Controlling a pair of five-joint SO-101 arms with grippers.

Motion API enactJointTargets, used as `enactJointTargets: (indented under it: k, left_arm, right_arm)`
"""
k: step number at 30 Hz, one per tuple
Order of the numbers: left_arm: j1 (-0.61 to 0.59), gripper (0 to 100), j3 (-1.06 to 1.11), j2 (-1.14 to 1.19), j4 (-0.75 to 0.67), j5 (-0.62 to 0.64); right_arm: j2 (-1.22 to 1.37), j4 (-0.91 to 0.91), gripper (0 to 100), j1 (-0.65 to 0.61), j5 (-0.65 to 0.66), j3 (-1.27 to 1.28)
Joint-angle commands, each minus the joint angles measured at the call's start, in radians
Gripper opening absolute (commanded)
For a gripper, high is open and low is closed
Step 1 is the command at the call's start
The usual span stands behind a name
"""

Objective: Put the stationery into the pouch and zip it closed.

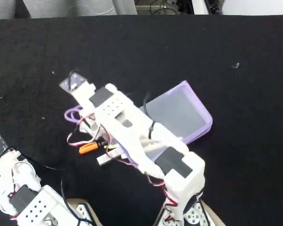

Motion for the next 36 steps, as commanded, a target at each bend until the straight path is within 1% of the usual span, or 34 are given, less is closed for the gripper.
enactJointTargets:
  k: [1, 7, 11, 14, 19, 24, 28, 30, 36]
  left_arm:
    - [0.007, 3, 0.027, -0.006, -0.009, -0.003]
    - [0.007, 3, 0.027, -0.005, -0.009, -0.005]
    - [0.007, 3, 0.027, -0.005, -0.009, -0.005]
    - [0.007, 3, 0.027, -0.005, -0.009, -0.005]
    - [0.007, 3, 0.027, -0.005, -0.009, -0.005]
    - [0.007, 3, 0.027, -0.005, -0.006, -0.005]
    - [0.005, 3, 0.027, -0.005, 0.051, -0.005]
    - [0.005, 3, 0.027, -0.005, 0.052, -0.005]
    - [0.005, 3, 0.027, -0.005, 0.054, -0.005]
  right_arm:
    - [-0.021, 0.094, 1.1, 0.029, 0.009, -0.17]
    - [-0.104, 0.288, 1.1, 0.04, 0.097, -0.414]
    - [-0.179, 0.382, 1.1, 0.028, 0.101, -0.53]
    - [-0.228, 0.393, 1.1, 0.009, 0.17, -0.533]
    - [-0.329, 0.404, 1.1, -0.069, 0.31, -0.473]
    - [-0.492, 0.397, 1.1, -0.18, 0.391, -0.318]
    - [-0.67, 0.368, 1.1, -0.279, 0.46, -0.143]
    - [-0.78, 0.321, 1.1, -0.302, 0.489, -0.024]
    - [-1.211, 0.095, 1.1, -0.304, 0.568, 0.441]
